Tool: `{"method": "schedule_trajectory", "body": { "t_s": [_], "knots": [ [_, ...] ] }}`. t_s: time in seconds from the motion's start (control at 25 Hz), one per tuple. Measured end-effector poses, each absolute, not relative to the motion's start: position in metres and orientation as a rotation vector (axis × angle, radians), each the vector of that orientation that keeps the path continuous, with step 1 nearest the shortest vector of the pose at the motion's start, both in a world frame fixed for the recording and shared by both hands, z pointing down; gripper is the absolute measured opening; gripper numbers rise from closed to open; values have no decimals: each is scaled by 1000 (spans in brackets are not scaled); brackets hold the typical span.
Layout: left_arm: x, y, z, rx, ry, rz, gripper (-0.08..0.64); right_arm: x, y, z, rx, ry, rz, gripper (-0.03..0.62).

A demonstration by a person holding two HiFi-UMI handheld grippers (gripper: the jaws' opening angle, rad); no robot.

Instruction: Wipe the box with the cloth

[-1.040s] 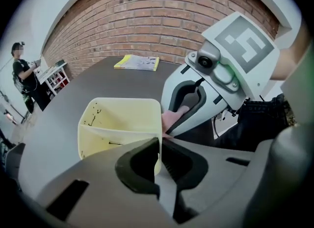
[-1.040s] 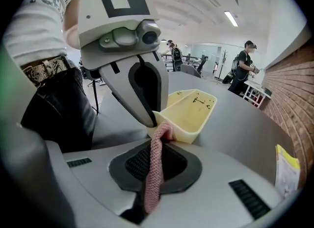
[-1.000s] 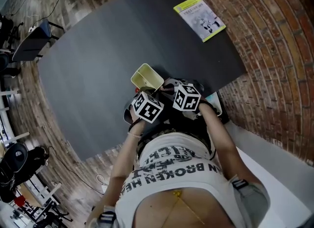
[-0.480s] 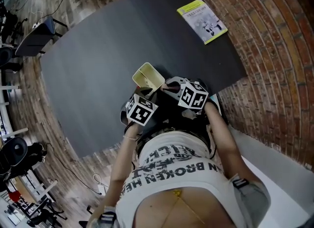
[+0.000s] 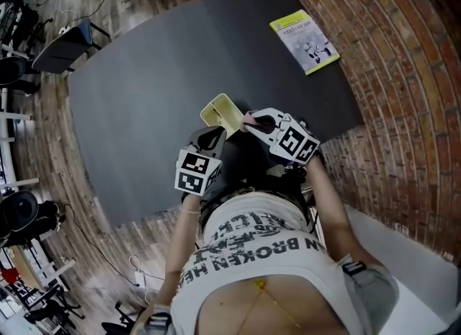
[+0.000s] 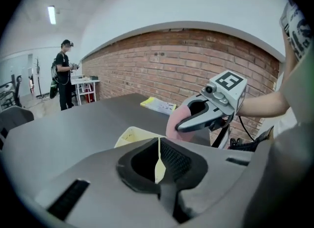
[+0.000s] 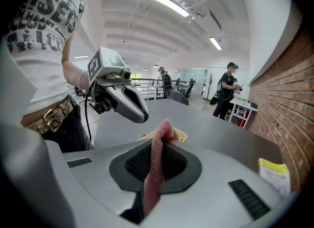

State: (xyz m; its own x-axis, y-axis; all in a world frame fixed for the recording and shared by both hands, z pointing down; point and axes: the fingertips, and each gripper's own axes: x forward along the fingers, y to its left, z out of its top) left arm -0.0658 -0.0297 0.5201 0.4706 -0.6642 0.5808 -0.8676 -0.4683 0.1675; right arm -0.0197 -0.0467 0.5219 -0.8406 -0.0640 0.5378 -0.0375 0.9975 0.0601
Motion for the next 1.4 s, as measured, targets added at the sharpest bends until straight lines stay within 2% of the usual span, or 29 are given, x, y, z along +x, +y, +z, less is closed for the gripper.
{"method": "schedule_trajectory", "body": {
  "t_s": [0.36, 0.6, 1.4],
  "knots": [
    [-74, -33, 435, 2399, -1506, 324, 8, -33, -47, 428, 207, -2786, -173, 17],
    [-68, -34, 399, 2446, -1576, 240, 7, -36, -39, 392, 265, -2857, -198, 17],
    [-54, -25, 377, 2464, -1653, 243, 6, -32, -31, 366, 313, -2952, -188, 17]
  ]
}}
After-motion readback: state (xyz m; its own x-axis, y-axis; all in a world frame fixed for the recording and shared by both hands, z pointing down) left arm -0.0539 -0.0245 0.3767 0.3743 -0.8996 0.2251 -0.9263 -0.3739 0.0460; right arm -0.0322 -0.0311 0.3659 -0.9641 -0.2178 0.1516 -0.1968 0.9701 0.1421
